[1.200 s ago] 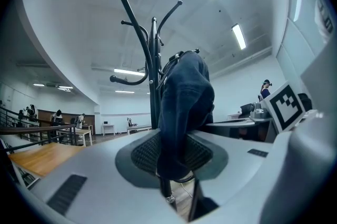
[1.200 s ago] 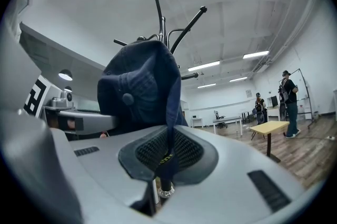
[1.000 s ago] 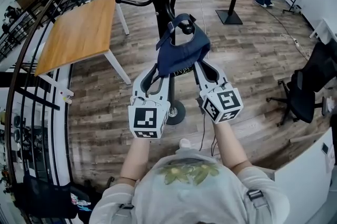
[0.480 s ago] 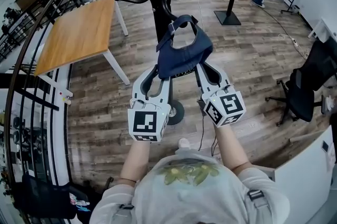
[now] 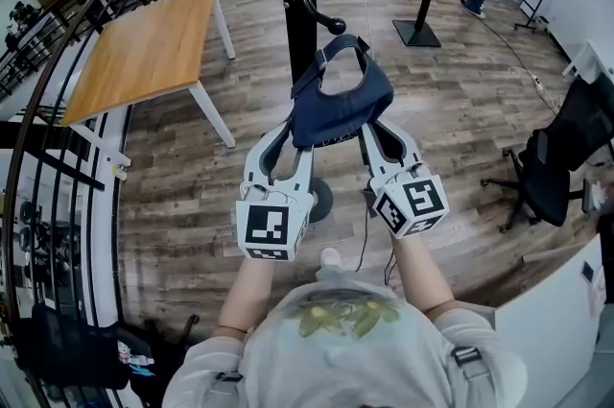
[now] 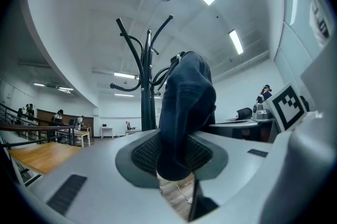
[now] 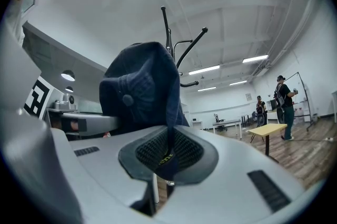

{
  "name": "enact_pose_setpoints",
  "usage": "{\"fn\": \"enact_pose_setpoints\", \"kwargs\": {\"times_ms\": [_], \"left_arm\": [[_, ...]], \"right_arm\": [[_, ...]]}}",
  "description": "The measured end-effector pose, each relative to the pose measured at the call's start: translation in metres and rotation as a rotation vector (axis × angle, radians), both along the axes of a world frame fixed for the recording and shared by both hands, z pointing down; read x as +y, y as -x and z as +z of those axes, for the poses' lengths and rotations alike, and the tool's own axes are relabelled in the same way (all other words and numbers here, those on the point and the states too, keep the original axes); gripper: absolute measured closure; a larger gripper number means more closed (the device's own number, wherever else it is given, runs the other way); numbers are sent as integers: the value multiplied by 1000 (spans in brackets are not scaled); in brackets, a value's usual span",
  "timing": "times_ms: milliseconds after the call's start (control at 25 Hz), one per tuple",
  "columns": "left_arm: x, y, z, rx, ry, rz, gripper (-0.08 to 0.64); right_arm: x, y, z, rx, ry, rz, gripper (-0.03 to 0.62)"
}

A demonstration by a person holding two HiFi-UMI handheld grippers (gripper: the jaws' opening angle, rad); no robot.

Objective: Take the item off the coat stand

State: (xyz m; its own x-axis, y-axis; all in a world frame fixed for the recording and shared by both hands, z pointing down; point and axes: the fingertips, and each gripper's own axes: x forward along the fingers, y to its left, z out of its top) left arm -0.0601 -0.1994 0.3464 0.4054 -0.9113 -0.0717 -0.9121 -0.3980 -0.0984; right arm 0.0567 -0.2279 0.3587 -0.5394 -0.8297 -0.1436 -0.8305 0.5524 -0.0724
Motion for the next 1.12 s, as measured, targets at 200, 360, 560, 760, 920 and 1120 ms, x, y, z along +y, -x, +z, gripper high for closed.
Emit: {"fn": "enact_pose_setpoints", "kwargs": {"times_ms": [200,360,560,760,920,1120], "left_arm": [[13,3,12,2,23,-15,437],[23,1,23,-3,49,-19,437],[38,-4,41,8,82,-12,437],[53,-8,58,14,119,-6,437],[65,-8,67,13,133,-1,437],[78,-6,79,24,154,9,439]], "right_arm": [[15,3,13,2,19,-10,558],[28,0,26,2,45,-14,557],[47,-6,45,16,82,-20,557],[63,-10,62,27,126,-8,557],[76,-9,73,27,149,2,557],[90,-7,86,40,166,16,558]]}}
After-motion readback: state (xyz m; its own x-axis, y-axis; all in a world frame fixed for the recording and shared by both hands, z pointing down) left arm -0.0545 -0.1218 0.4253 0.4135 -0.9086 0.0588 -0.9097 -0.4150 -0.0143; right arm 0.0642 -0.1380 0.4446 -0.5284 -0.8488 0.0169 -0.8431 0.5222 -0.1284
